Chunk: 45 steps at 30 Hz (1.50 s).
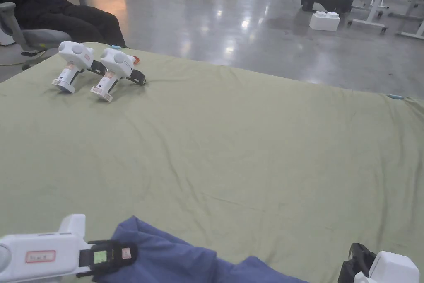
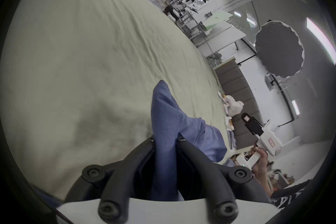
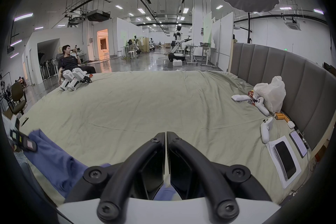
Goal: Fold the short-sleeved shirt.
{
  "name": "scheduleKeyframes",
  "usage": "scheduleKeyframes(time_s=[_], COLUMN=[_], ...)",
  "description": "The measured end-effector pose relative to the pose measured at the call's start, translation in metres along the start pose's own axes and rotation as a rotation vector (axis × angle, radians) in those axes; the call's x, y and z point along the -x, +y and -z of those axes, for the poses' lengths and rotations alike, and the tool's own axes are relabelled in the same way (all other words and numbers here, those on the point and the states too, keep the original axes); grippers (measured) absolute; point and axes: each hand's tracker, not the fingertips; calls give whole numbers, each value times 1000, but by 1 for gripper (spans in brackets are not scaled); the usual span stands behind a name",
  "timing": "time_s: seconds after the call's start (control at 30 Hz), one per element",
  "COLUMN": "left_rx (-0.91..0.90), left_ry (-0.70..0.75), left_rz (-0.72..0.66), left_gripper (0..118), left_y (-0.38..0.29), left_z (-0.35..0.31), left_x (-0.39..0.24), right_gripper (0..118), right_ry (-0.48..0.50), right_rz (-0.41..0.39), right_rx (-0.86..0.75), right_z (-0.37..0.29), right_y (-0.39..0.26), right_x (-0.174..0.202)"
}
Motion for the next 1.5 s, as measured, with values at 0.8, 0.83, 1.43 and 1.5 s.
scheduleKeyframes(time_s=[0.8, 0.83, 1.43, 1.5], left_rx=[116, 132, 266, 246], left_ry=[358, 358, 350, 257], left_rz=[354, 358, 267, 192], left_gripper=[8, 8, 18, 43], left_y=[-6, -9, -65, -61], left_z=[11, 21, 149, 141], left_x=[-184, -187, -203, -201], right_gripper=[1, 1, 1, 1], right_ry=[33, 31, -21, -21], right_rz=[28, 30, 53, 54], right_rx=[8, 10, 42, 45], right_z=[3, 3, -5, -5], right_y=[-12, -13, -25, -26], right_x=[-2, -4, -25, -25])
